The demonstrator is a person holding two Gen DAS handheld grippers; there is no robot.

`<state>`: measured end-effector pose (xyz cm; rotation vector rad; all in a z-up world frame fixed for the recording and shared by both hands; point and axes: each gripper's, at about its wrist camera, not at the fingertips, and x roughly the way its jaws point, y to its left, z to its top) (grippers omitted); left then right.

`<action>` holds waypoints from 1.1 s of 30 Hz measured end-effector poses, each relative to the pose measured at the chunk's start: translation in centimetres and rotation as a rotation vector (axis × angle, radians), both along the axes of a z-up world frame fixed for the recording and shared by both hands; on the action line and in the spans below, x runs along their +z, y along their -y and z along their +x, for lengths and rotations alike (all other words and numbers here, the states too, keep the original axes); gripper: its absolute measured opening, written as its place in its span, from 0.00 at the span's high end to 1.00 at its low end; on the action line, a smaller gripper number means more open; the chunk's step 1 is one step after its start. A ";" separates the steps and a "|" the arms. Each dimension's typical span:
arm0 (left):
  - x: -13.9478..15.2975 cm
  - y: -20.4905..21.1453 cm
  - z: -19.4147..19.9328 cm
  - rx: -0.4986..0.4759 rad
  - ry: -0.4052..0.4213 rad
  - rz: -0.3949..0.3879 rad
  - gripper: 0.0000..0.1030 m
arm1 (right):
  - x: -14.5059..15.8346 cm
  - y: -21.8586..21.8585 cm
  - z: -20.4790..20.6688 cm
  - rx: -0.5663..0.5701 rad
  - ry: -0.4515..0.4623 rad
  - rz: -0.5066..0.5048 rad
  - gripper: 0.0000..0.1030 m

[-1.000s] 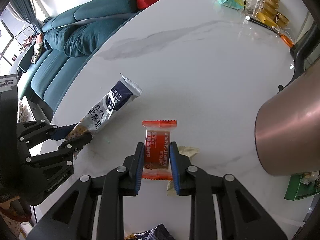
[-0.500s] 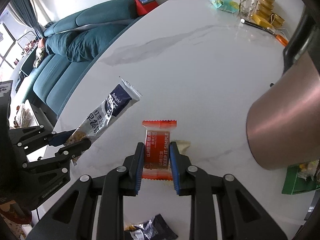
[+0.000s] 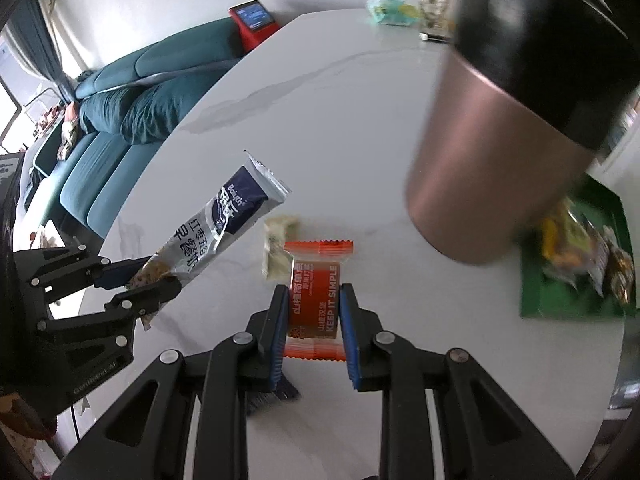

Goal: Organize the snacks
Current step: 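Carry both held snacks over the green tray with both tools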

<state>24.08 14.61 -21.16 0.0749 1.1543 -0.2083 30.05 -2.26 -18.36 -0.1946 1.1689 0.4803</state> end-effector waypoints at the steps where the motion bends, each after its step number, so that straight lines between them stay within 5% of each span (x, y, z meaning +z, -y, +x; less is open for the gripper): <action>1: 0.1 0.6 -0.1 -0.015 0.000 0.002 0.83 | 0.2 1.0 -0.3 -0.011 0.002 0.001 0.90; 20: 3.4 18.2 0.0 -0.222 0.008 -0.013 0.83 | 1.9 20.2 -2.8 -0.234 0.001 0.016 0.90; 33: 5.1 31.8 5.6 -0.236 0.047 -0.064 0.83 | 3.0 33.1 2.6 -0.292 0.033 0.020 0.90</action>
